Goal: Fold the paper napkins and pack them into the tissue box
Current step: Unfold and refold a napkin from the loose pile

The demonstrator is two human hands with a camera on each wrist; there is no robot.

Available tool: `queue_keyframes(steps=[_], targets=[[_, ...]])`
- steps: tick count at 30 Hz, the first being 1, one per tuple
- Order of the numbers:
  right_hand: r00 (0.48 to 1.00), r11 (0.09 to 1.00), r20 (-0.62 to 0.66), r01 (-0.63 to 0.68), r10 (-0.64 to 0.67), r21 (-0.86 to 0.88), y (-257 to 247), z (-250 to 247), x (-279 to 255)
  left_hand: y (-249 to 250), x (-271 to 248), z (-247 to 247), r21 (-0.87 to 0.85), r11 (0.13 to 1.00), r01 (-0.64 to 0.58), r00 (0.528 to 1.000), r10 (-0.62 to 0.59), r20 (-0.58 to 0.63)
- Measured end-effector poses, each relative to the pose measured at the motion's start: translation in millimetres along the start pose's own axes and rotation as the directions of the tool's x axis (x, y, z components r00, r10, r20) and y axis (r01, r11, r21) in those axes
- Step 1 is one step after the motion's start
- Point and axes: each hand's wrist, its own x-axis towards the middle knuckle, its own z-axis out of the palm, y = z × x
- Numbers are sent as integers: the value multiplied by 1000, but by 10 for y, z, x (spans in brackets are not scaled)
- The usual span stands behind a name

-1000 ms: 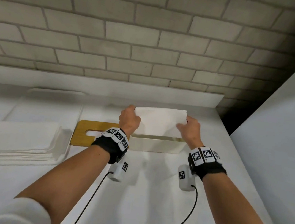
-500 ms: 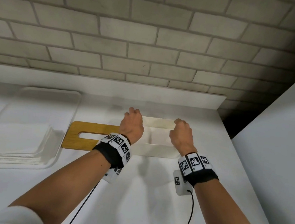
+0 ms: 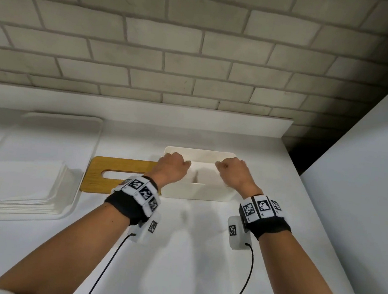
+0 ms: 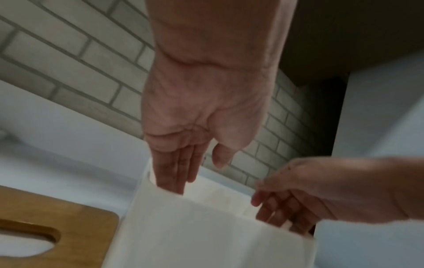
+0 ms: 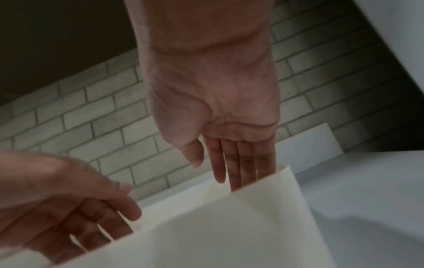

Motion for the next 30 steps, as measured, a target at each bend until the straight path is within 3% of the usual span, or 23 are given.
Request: queue_keyframes(steps=[2, 3, 6, 8, 12, 16, 23, 30], targets=[[991, 995, -136, 30, -17, 98, 113, -112, -138, -92, -108, -106, -248, 965, -82, 992, 56, -111], [981, 987, -196, 35, -4, 154, 176, -165, -241, -127, -185, -152, -404, 908, -111, 988, 57, -144], [956, 958, -269, -34, 114, 285, 401, -192, -585, -211, -464, -241, -664, 742, -96, 992, 20, -121], [952, 947, -225, -139, 209, 290, 533, -96, -834, -272, -607, -188, -687, 724, -55, 998, 40, -38], [924, 925, -83, -362, 372, 111, 769, 290, -1247, -460, -806, 133, -637, 767, 69, 980, 67, 188], [904, 904, -27, -427, 427, 19, 888, 539, -1385, -608, -933, 371, -622, 760, 188, 949, 23, 315], [909, 872, 2, -398, 416, -284, 983, 506, -1232, -816, -997, 325, -686, 671, 282, 940, -50, 337], [886, 842, 58, -414, 460, -345, 1001, 399, -1144, -1066, -1037, 305, -714, 619, 328, 938, -123, 324]])
